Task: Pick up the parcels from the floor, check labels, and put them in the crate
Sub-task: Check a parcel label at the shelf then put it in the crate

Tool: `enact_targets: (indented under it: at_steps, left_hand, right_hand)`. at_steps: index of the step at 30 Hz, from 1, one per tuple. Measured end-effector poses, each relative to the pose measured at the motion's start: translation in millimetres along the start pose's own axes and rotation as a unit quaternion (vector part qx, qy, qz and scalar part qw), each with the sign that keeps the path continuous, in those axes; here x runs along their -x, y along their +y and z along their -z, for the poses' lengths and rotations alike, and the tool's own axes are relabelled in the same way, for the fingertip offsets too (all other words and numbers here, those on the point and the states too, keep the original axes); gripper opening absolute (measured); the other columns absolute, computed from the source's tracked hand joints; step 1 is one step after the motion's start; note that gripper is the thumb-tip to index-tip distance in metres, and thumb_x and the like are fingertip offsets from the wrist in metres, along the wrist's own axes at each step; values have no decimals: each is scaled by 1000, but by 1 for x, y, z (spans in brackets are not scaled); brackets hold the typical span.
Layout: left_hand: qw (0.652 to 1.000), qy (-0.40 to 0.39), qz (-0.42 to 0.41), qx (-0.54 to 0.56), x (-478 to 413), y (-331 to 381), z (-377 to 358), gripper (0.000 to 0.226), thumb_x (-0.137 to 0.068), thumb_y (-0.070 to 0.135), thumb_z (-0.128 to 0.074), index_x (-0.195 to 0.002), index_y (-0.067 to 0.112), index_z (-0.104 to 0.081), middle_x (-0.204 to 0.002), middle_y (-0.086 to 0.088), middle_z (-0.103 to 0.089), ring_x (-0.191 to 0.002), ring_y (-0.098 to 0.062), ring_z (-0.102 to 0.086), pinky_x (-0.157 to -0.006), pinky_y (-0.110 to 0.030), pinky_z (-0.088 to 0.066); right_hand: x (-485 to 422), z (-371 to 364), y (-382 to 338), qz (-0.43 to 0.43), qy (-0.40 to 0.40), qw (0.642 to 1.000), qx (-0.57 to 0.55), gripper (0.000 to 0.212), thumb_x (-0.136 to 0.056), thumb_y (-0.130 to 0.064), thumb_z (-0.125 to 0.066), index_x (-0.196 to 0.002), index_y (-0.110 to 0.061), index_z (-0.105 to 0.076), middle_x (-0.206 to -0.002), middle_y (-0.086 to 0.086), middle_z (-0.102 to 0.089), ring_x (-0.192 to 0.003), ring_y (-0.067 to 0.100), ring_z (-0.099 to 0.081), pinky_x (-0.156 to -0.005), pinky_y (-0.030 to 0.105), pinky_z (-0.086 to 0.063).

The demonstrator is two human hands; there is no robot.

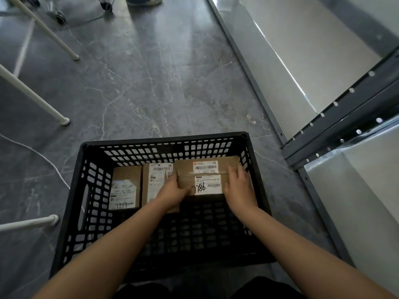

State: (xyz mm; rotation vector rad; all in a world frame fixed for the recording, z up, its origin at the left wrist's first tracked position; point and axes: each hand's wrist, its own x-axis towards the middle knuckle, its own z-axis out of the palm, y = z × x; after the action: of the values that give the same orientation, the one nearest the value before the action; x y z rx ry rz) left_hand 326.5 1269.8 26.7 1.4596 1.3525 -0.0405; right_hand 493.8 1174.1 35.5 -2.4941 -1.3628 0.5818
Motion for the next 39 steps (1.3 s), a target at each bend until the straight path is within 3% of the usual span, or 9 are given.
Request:
enact_targets:
  at_steps: [2, 7, 12, 19, 26, 29, 32, 36, 39]
  left_hand:
    - [1000, -9, -7, -14, -3, -1, -3, 88, -85, 19, -66, -152, 25, -9, -148, -9, -39, -132, -27, -43, -109, -44, -39]
    - [997, -9, -40, -61, -3, -2, -14, 90, -84, 15, -66, -151, 25, -7, -146, -10, -38, -132, -28, -41, -109, -41, -37]
    - [966, 38, -76, -244, -8, -10, -19, 82, -88, 22, -62, -152, 19, -9, -153, -10, -26, -135, -29, -34, -109, -40, -36]
    - [956, 85, -90, -266, -13, -13, -21, 66, -89, 23, -61, -147, 19, -29, -148, -8, -30, -133, -26, -34, -107, -37, -36]
    - [943, 92, -96, -304, -14, -17, -18, 64, -89, 30, -60, -146, 22, -32, -145, -7, -32, -134, -25, -30, -108, -38, -35]
    - [964, 79, -81, -242, -14, -18, -16, 61, -89, 25, -60, -145, 23, -35, -146, -8, -30, -135, -26, -29, -111, -39, -33]
    - [988, 71, -75, -116, -13, -12, -5, 54, -91, 17, -58, -142, 22, -40, -140, -8, -41, -126, -23, -44, -104, -37, -42]
    - [996, 37, -81, 27, 3, 8, 23, 43, -93, 17, -56, -135, 20, -47, -121, 0, -58, -104, -12, -55, -83, -25, -47]
    - [991, 14, -120, 50, 19, 24, 44, 36, -93, 22, -56, -129, 25, -52, -114, 8, -59, -104, -7, -57, -81, -19, -48]
  right_hand:
    - [-5, -7, 4, 36, -34, 998, 46, 58, -93, -8, -47, -146, -16, -24, -158, 10, -9, -146, 29, -7, -116, 40, -18]
    - [-16, -13, 18, 50, -168, 981, 78, 62, -95, -17, -47, -149, -21, -18, -159, 9, -2, -147, 27, 2, -117, 40, -10]
    - [-17, -20, 20, 58, -190, 976, 94, 64, -93, -10, -45, -149, -22, -16, -159, 7, 8, -146, 27, 12, -117, 45, -10]
    - [-25, -23, 21, 71, -214, 968, 109, 72, -93, -6, -43, -150, -29, -6, -157, 8, 19, -143, 29, 22, -119, 50, -6]
    - [-27, -24, 21, 74, -230, 964, 116, 71, -94, -6, -40, -149, -34, -5, -156, 7, 25, -142, 31, 25, -118, 51, -2]
    - [-24, -24, 19, 68, -204, 974, 74, 69, -93, -6, -42, -150, -30, -10, -158, 7, 17, -144, 29, 19, -119, 48, -3]
    - [-14, -11, 7, 35, -132, 985, -103, 59, -95, -9, -45, -148, -22, -23, -160, 6, -2, -146, 22, 2, -118, 34, -5]
    - [3, 21, -12, -31, -81, 941, -328, 49, -94, -6, -48, -140, -20, -39, -136, -3, -46, -123, 6, -42, -99, 18, -37]
    - [9, 35, -21, -45, -91, 909, -404, 45, -94, -6, -49, -136, -19, -43, -124, -5, -55, -115, 10, -54, -89, 21, -50]
